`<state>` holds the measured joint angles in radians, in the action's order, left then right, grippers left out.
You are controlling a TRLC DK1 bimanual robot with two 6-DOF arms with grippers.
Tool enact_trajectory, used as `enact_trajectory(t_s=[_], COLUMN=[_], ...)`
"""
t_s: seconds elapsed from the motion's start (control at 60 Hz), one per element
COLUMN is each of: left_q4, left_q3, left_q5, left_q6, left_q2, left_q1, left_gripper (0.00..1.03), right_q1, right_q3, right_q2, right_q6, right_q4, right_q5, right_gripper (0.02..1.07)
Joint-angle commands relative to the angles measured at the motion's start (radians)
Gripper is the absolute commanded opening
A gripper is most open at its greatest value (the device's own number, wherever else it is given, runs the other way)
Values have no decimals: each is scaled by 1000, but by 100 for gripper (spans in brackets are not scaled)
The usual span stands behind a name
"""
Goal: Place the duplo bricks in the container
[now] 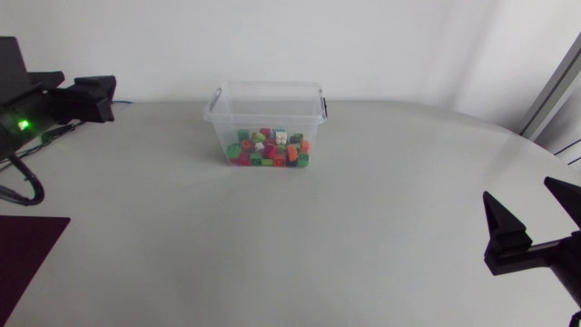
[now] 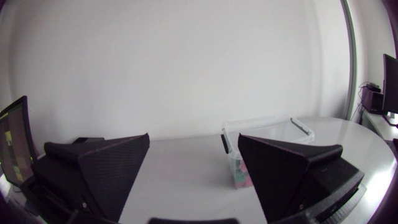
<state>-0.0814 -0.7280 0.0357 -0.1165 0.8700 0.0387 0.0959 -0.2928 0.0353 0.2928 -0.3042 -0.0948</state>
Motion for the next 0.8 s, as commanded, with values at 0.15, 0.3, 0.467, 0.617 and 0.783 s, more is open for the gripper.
enact_trajectory(t_s=[0.15, 0.3, 0.467, 0.617, 0.783], left_q4=[-15, -8, 2, 18, 35], left_q3=[157, 234, 313, 399, 484], left_q5=[4, 4, 0, -7, -15], left_q6=[-25, -34, -21, 8, 36], left_q2=[-193, -321, -425, -517, -608], left_q1=[-34, -45, -44, -43, -42], left_gripper=[99, 99, 99, 99, 99], right_q1=[-32, -53, -63, -70, -77], right_q3=[70, 87, 116, 152, 189], right_q2=[-38, -40, -39, -39, -38], right_q6=[22, 22, -13, -70, -128], right_q4=[56, 80, 108, 148, 189], right_q5=[-5, -5, 7, 25, 43], right_gripper=[103, 103, 103, 103, 103])
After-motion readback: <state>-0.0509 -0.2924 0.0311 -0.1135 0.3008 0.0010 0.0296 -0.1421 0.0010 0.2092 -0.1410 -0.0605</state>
